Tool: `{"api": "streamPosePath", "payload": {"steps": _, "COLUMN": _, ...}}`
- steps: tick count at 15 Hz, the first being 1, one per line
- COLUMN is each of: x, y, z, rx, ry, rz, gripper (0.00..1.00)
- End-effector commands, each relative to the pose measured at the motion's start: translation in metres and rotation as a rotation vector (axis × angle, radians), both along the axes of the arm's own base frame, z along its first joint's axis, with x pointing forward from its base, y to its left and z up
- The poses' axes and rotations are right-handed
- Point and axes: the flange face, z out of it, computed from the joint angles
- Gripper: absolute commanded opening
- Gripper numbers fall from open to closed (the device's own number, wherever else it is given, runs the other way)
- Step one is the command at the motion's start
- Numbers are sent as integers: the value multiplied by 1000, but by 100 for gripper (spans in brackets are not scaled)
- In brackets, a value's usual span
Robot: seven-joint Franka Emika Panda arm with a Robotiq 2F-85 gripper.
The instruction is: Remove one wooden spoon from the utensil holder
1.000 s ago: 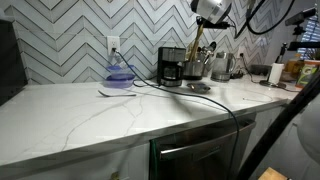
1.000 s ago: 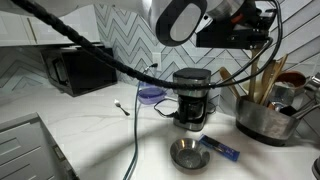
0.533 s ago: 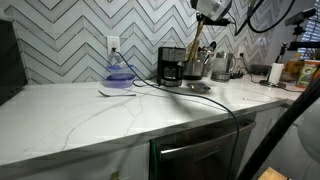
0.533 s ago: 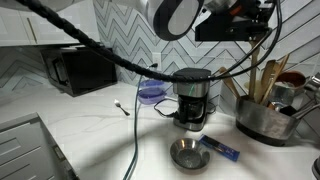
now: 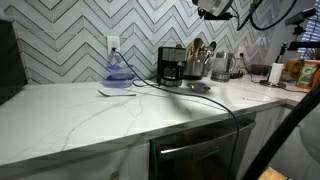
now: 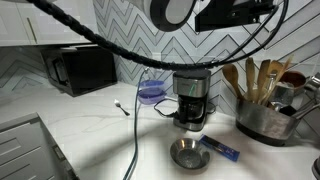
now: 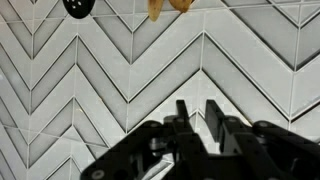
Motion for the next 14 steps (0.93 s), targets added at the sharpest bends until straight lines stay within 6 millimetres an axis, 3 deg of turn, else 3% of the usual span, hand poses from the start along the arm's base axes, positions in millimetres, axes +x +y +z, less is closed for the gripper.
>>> {"api": "streamPosePath", "payload": {"steps": 1, "x": -6, "y": 2, "z": 3, "rx": -10, "ry": 15, "rz": -11, "gripper": 7}}
{"api": "streamPosePath", "payload": {"steps": 5, "x": -6, "y": 1, "z": -4, "rx": -19, "ry": 92, "rz": 9, "gripper": 7}}
{"api": "streamPosePath", "payload": {"steps": 6, "x": -5, "y": 1, "z": -6, "rx": -28, "ry": 114, "rz": 25, "gripper": 17}}
{"api": "streamPosePath", "payload": {"steps": 7, "x": -3, "y": 1, "z": -7, "rx": -55, "ry": 137, "rz": 44, "gripper": 50}}
{"api": "streamPosePath", "payload": {"steps": 9, "x": -1, "y": 1, "z": -11, "rx": -88, "ry": 214, "rz": 116, "gripper": 45}}
{"api": "streamPosePath", "payload": {"steps": 14, "x": -3, "y": -14, "z": -30, "rx": -114, "ry": 365, "rz": 305, "gripper": 80}}
